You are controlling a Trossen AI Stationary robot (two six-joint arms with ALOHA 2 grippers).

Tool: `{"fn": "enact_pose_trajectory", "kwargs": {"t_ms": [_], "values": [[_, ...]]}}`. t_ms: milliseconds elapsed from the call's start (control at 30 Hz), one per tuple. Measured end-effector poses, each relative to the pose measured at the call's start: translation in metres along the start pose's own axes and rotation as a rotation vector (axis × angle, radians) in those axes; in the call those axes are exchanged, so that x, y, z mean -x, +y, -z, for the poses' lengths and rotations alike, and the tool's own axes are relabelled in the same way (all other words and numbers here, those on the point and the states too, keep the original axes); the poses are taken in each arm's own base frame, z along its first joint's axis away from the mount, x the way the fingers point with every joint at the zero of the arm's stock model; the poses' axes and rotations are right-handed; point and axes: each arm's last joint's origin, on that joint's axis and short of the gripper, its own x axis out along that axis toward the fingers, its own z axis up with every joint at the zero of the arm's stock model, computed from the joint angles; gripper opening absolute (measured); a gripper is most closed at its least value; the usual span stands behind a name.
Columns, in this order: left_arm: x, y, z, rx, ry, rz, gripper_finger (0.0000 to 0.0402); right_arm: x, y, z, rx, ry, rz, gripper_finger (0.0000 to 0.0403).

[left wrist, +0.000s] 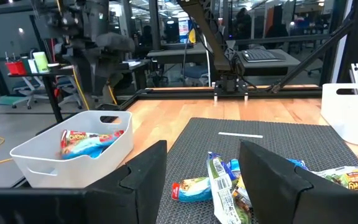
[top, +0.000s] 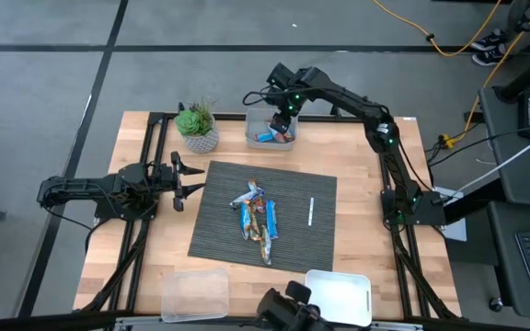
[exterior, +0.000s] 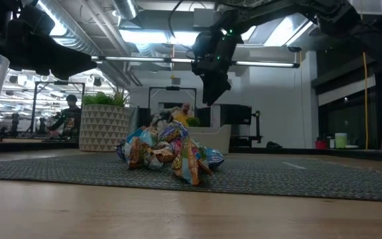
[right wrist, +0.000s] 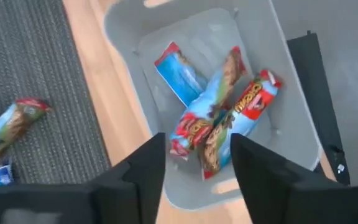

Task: Pick and place Granola Bars by type
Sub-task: Put the blue granola bar into the white bin

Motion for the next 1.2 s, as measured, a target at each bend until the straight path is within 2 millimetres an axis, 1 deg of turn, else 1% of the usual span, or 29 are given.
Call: {"fn": "enact_pose_trajectory", "kwargs": {"t_ms": [100, 233, 467, 600, 800, 900, 1033, 1200], "values": [[0.0, 0.0, 0.0, 0.0, 0.0, 0.0, 0.019, 0.011, 0.006, -0.002, -0.005, -0.005, -0.003, 0.0202], [0.0, 0.0, 0.0, 0.0, 0.0, 0.0, 0.0191, 0.026, 0.02, -0.004, -0.019, 0.0, -0.012, 0.021], [0.0, 0.0, 0.0, 0.0, 0.0, 0.0, 0.019, 0.046, 0.059, -0.001, 0.044, -0.026, -0.038, 0.0211], [0.0, 0.0, 0.0, 0.0, 0.0, 0.0, 0.0191, 0.052, 0.088, 0.004, 0.069, 0.006, -0.048, 0.0211], [0.0, 0.0, 0.0, 0.0, 0.0, 0.0, 0.019, 0.055, 0.145, 0.013, 0.137, 0.034, -0.006, 0.0211], [0.0, 0.0, 0.0, 0.0, 0.0, 0.0, 0.0191, 0.06, 0.17, 0.019, 0.153, 0.028, 0.005, 0.0211], [0.0, 0.0, 0.0, 0.0, 0.0, 0.0, 0.0189, 0.068, 0.199, 0.029, 0.145, 0.016, 0.033, 0.0211], [0.0, 0.0, 0.0, 0.0, 0.0, 0.0, 0.0191, 0.079, 0.23, 0.046, 0.107, 0.017, 0.114, 0.0211]]}}
